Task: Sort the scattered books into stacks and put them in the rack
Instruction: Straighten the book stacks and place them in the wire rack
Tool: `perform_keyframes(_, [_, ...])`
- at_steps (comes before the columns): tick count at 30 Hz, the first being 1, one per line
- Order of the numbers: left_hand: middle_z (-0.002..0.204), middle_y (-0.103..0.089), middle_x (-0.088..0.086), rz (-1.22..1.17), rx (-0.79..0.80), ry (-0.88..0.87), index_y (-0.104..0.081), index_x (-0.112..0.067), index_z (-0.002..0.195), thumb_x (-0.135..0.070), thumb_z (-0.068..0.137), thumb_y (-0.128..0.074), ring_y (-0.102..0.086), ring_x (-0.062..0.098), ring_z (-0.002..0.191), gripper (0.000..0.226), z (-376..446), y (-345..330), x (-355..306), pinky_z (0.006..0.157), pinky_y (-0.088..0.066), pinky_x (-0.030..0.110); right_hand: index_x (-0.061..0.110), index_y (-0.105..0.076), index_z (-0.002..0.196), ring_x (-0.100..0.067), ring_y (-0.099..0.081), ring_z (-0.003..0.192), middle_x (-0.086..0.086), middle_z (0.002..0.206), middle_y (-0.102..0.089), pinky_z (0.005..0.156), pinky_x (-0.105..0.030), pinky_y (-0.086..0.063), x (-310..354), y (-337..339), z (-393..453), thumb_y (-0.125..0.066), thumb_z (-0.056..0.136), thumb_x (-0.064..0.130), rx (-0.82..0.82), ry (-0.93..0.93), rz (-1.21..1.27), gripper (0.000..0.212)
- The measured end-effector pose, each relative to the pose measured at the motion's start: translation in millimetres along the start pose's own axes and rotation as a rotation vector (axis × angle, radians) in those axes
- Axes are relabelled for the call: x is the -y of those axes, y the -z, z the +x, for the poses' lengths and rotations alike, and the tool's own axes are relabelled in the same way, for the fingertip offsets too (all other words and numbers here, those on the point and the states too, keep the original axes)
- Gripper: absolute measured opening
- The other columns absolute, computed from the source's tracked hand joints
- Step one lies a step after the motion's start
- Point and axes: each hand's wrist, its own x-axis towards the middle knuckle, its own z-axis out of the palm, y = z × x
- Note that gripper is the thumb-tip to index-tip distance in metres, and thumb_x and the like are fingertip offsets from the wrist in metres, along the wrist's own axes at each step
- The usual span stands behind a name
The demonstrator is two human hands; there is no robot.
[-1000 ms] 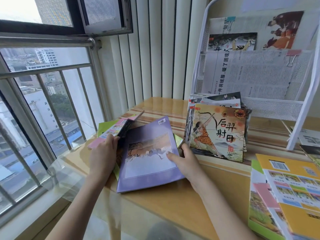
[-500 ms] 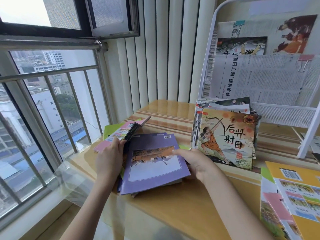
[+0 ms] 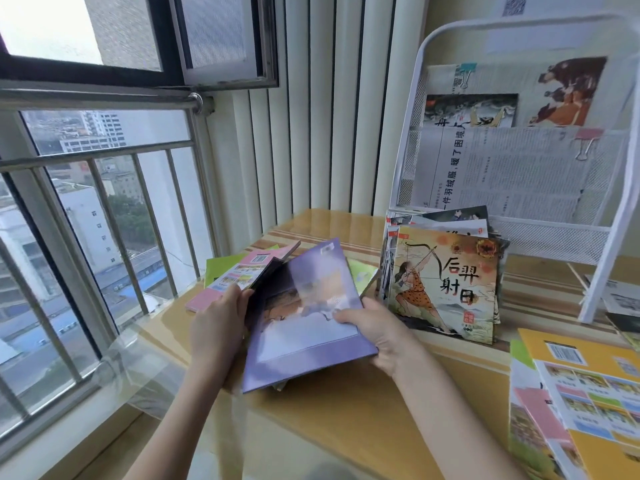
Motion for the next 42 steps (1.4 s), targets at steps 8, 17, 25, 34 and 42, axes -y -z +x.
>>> perform_keyframes(8, [0.088, -0.069, 0.013, 0.226, 0.220, -0.052, -0.058, -0.016, 0.090, -0.057, 0.090, -0.046, -0.067, 0.033, 0.080, 0.042, -1.0, -7.0, -3.1, 0.055, -0.033, 0.031, 0.015, -0.063, 0.092, -0.015, -0.068, 0.065, 0.000, 0.078, -0.071, 0.052, -0.023, -0.052, 58.9, 53.5, -53.7, -0.063, 0.086, 0.007, -0.031, 0.405, -0.054, 0.010])
perform_keyframes(17, [0.106, -0.072, 0.004, -1.574, 0.631, 0.383, -0.074, -0.025, 0.103, -0.067, 0.086, -0.037, -0.069, 0.019, 0.096, 0.059, -5.3, 56.8, -58.9, 0.086, -0.052, 0.036, 0.016, -0.060, 0.104, -0.022, -0.071, 0.078, -0.005, 0.090, -0.072, 0.058, -0.032, -0.056, 51.9, 72.5, -49.7, -0.065, 0.076, 0.014, 0.109, 0.379, 0.099, 0.029])
perform_keyframes(25, [0.088, -0.073, 0.007, -1.573, 0.668, 0.340, -0.067, -0.019, 0.103, -0.029, 0.092, -0.047, -0.070, 0.019, 0.070, 0.025, -17.2, 35.3, -76.3, 0.054, -0.056, 0.033, 0.014, -0.047, 0.127, -0.028, -0.066, 0.100, -0.014, 0.127, -0.058, 0.077, -0.040, -0.056, 21.2, 90.5, -34.8, -0.075, 0.077, 0.021, 0.017, 0.278, 0.062, 0.058])
perform_keyframes(34, [0.079, -0.070, 0.008, -1.564, 0.478, 0.210, -0.066, -0.019, 0.100, -0.015, 0.071, -0.074, -0.070, 0.017, 0.065, 0.030, 3.7, 40.5, -61.8, 0.053, -0.059, 0.029, 0.012, -0.063, 0.107, -0.025, -0.066, 0.094, -0.012, 0.103, -0.070, 0.083, -0.039, -0.051, 6.2, 102.3, -31.3, -0.057, 0.089, 0.005, -0.035, 0.322, 0.055, 0.020])
perform_keyframes(42, [0.096, -0.072, 0.022, -1.424, 0.420, 0.222, -0.061, 0.009, 0.105, -0.041, 0.030, -0.096, -0.072, 0.033, 0.084, 0.097, 18.0, 46.7, -54.2, 0.074, -0.059, 0.042, 0.036, -0.054, 0.104, -0.001, -0.059, 0.089, 0.026, 0.097, -0.064, 0.074, -0.031, -0.048, -10.7, 86.4, -34.0, -0.054, 0.094, 0.012, -0.091, 0.289, 0.244, 0.025])
